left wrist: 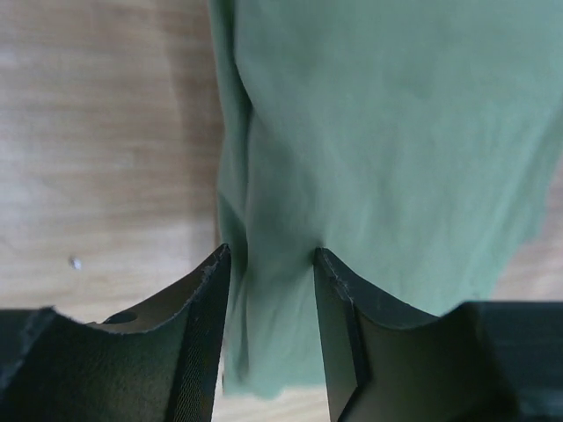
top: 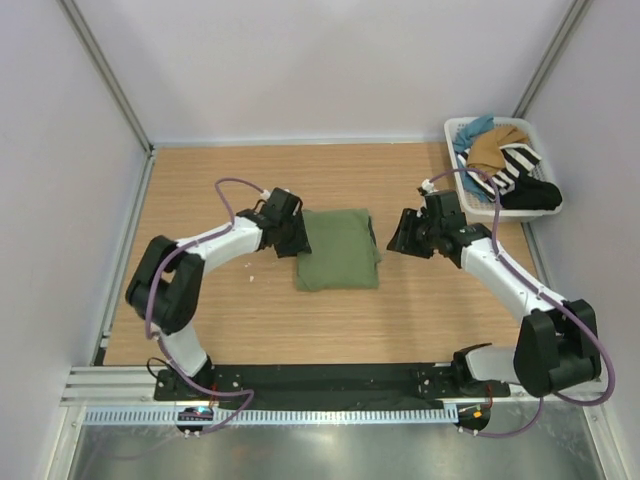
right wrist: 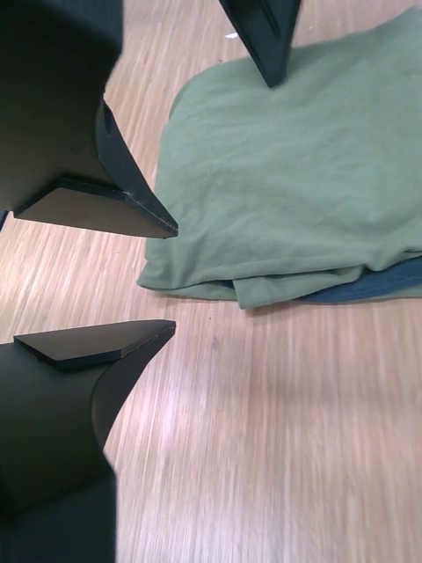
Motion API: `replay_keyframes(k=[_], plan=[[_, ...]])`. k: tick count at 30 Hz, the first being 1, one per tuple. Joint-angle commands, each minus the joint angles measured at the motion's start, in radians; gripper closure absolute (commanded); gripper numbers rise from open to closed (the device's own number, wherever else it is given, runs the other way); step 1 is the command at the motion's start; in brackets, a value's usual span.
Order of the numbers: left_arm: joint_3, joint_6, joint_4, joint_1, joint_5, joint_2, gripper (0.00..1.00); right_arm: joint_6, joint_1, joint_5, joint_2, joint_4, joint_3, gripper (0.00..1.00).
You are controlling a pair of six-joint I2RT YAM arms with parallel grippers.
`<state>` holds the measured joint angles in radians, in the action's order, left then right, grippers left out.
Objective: Fold and stack the tank tops
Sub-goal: Neatly place the folded tank top to the corner, then grab the tank top from the pile
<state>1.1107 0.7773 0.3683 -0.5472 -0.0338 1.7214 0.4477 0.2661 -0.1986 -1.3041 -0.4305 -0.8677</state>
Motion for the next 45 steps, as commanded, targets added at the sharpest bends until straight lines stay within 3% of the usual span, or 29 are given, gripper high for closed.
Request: replay_keyframes(k=[1, 4, 7, 9, 10, 13, 18, 19, 22, 23, 31, 35, 40, 45], plan=[[0.113, 0.002, 0.078, 0.016, 0.126, 0.093, 0.56, 0.005, -0.007, 0.076, 0.072, -0.048, -0.065, 0.51], [0.158, 0.004, 0.055, 0.035, 0.103, 0.161, 0.58, -0.004, -0.005, 0.091, 0.085, -0.074, -0.083, 0.51], [0.202, -0.004, 0.07, 0.067, 0.086, 0.227, 0.72, -0.009, -0.013, 0.11, 0.092, -0.09, -0.088, 0.52], [0.205, 0.0, 0.055, 0.098, 0.037, 0.248, 0.95, -0.007, -0.019, 0.111, 0.091, -0.091, -0.085, 0.52], [0.198, 0.008, 0.054, 0.122, 0.006, 0.262, 1.0, -0.003, -0.031, 0.113, 0.091, -0.087, -0.085, 0.53], [0.112, 0.008, 0.032, 0.252, -0.025, 0.206, 1.0, 0.016, -0.065, 0.12, 0.075, -0.077, -0.094, 0.58], [-0.124, 0.005, -0.066, 0.637, -0.069, -0.012, 1.0, 0.085, -0.14, 0.169, 0.063, -0.041, -0.105, 0.56], [-0.193, 0.014, -0.078, 0.741, -0.074, -0.052, 0.96, 0.097, -0.155, 0.179, 0.068, -0.019, -0.105, 0.53], [-0.268, -0.007, -0.101, 0.817, -0.032, -0.169, 0.21, 0.129, -0.192, 0.227, 0.072, 0.002, -0.123, 0.33], [-0.269, -0.012, -0.074, 0.813, -0.019, -0.205, 0.17, 0.129, -0.2, 0.241, 0.068, 0.003, -0.135, 0.31], [-0.328, 0.036, -0.054, 0.785, 0.005, -0.414, 0.12, 0.147, -0.252, 0.513, -0.096, -0.088, -0.421, 0.2], [-0.347, 0.06, -0.005, 0.782, 0.078, -0.56, 0.02, 0.164, -0.341, 0.591, -0.223, -0.102, -0.549, 0.13], [-0.364, 0.071, 0.003, 0.75, 0.046, -0.719, 0.0, 0.232, -0.427, 0.585, -0.4, -0.134, -0.744, 0.09], [-0.312, 0.06, 0.018, 0.667, -0.049, -0.74, 0.0, 0.298, -0.464, 0.567, -0.664, -0.154, -0.985, 0.09]])
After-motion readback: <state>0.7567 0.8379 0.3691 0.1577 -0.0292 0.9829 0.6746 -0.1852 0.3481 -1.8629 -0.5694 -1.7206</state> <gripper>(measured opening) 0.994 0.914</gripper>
